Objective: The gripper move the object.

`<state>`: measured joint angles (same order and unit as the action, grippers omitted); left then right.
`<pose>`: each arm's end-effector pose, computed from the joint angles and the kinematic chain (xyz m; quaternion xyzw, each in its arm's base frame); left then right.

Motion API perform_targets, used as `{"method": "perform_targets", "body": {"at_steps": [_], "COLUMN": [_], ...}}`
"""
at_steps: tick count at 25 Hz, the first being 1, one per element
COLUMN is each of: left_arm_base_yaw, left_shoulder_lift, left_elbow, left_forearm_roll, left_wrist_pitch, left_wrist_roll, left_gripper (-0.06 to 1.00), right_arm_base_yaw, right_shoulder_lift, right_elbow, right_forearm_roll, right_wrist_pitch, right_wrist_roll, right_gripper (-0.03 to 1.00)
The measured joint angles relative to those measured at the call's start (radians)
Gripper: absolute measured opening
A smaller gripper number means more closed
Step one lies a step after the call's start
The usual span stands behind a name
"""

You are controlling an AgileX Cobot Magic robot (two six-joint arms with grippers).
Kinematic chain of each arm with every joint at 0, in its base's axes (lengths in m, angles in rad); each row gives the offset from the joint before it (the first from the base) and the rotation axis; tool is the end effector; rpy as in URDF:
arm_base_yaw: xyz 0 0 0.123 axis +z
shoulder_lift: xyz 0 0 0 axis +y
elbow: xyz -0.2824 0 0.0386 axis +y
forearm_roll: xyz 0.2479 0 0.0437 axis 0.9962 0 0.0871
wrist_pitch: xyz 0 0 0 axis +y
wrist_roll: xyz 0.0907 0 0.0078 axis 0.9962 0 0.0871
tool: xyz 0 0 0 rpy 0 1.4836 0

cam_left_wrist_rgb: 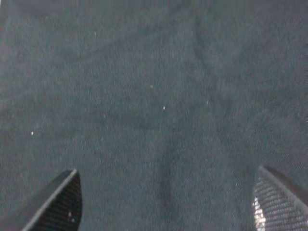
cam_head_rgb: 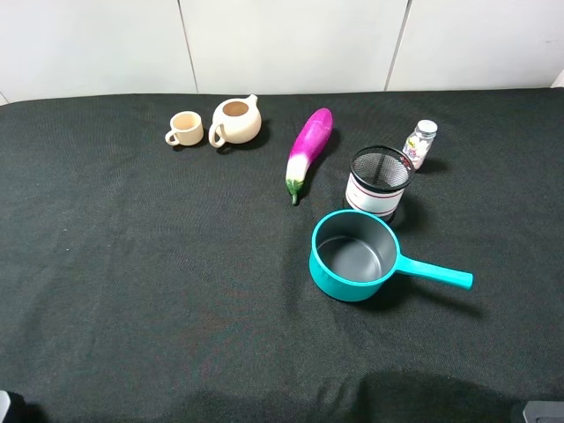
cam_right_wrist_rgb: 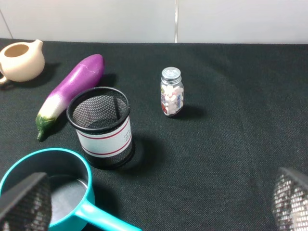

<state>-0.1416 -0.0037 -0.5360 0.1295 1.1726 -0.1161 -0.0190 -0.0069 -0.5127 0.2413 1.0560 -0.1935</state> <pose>-0.0133 0.0129 0.2786 0.0037 0.8697 0.0009 0.4936 -0.0082 0.0191 0.2829 -0.0788 0.8370 0.0636 0.5378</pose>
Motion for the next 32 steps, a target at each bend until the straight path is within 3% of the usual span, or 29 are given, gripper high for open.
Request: {"method": "perform_targets", "body": {"at_steps": [9, 16, 29, 32], "left_arm_base_yaw": [0.000, 0.000, 0.001, 0.033], "left_shoulder_lift": [0.000, 0.000, 0.000, 0.000], "left_elbow": [0.012, 0.051, 0.052, 0.052], "left_forearm_roll": [0.006, 0.025, 0.033, 0.035], "left_wrist_pitch": [-0.005, -0.093, -0.099, -0.099], "left_wrist_roll": [0.000, 0.000, 0.000, 0.000], "left_gripper": [0.71, 0.71, 0.71, 0.71], "right_arm_base_yaw": [0.000, 0.000, 0.000, 0.000], "right_shoulder_lift": [0.000, 0.000, 0.000, 0.000], "right_elbow": [0.000, 0.000, 0.000, 0.000], "right_forearm_roll": [0.002, 0.003, 0.004, 0.004], "right_wrist_pitch": [0.000, 0.000, 0.000, 0.000], "right_wrist_roll": [0.000, 0.000, 0.000, 0.000], "right_gripper": [0.69, 0.69, 0.69, 0.69]}}
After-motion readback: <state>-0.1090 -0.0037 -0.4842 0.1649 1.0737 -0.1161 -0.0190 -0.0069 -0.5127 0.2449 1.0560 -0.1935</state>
